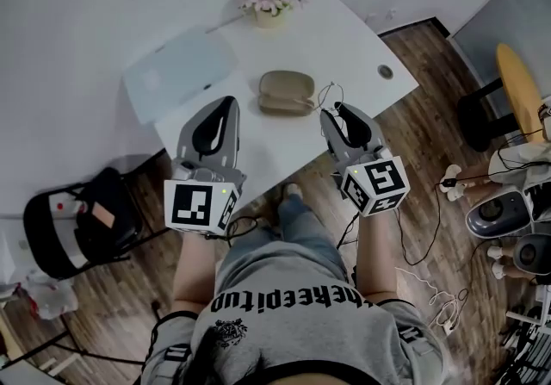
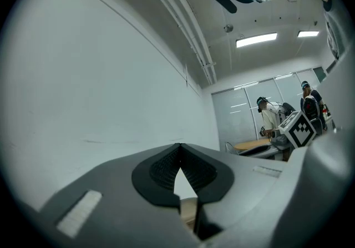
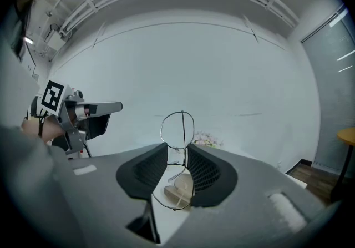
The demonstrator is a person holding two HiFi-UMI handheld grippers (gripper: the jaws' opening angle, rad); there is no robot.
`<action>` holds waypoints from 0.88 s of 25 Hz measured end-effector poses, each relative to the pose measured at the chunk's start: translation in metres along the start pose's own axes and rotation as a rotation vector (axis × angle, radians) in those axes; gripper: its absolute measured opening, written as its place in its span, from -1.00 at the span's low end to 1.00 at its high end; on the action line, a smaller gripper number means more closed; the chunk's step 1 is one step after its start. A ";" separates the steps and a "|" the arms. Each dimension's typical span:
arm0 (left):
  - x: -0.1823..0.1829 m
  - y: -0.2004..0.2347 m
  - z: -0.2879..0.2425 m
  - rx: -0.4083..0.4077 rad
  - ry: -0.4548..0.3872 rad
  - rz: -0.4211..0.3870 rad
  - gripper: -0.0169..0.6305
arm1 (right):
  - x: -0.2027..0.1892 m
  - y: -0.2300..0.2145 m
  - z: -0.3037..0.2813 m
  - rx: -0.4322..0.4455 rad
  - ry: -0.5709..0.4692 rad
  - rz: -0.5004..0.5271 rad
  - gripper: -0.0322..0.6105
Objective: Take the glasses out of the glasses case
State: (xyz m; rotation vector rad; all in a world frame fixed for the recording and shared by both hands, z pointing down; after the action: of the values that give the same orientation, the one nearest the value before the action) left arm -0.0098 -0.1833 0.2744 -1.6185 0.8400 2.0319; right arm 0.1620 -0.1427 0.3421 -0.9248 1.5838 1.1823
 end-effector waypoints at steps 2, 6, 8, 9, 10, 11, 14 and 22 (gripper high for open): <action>0.000 -0.002 0.001 -0.010 0.001 0.000 -0.89 | 0.003 0.000 0.005 -0.015 -0.011 -0.002 -0.55; 0.000 -0.005 0.003 -0.026 -0.001 0.002 -0.89 | 0.011 0.000 0.016 -0.048 -0.030 0.008 -0.55; 0.001 -0.006 0.004 -0.032 -0.003 0.004 -0.89 | 0.013 0.001 0.020 -0.060 -0.036 0.012 -0.55; 0.001 -0.006 0.004 -0.035 -0.003 0.005 -0.89 | 0.014 0.002 0.022 -0.066 -0.040 0.012 -0.55; 0.001 -0.007 0.005 -0.039 -0.003 0.006 -0.89 | 0.016 0.002 0.024 -0.071 -0.044 0.011 -0.55; 0.000 -0.007 0.005 -0.043 -0.002 0.005 -0.89 | 0.017 0.002 0.026 -0.076 -0.049 0.010 -0.55; -0.002 -0.008 0.006 -0.052 0.005 0.003 -0.89 | 0.020 0.004 0.031 -0.094 -0.059 0.012 -0.55; -0.006 -0.012 0.011 -0.067 0.020 0.009 -0.89 | 0.029 0.003 0.043 -0.128 -0.084 0.015 -0.55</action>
State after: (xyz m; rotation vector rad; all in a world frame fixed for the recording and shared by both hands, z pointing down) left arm -0.0079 -0.1667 0.2796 -1.6764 0.7962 2.0739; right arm 0.1605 -0.1015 0.3104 -0.9341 1.4640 1.3279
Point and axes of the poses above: the fingertips, and each gripper's own axes: z backward along the fingers, y to its left, x out of its top, the point moved 1 cm from there along z, backward along the fingers, and after that the axes turned 15 degrees about z, right-handed, at the moved point
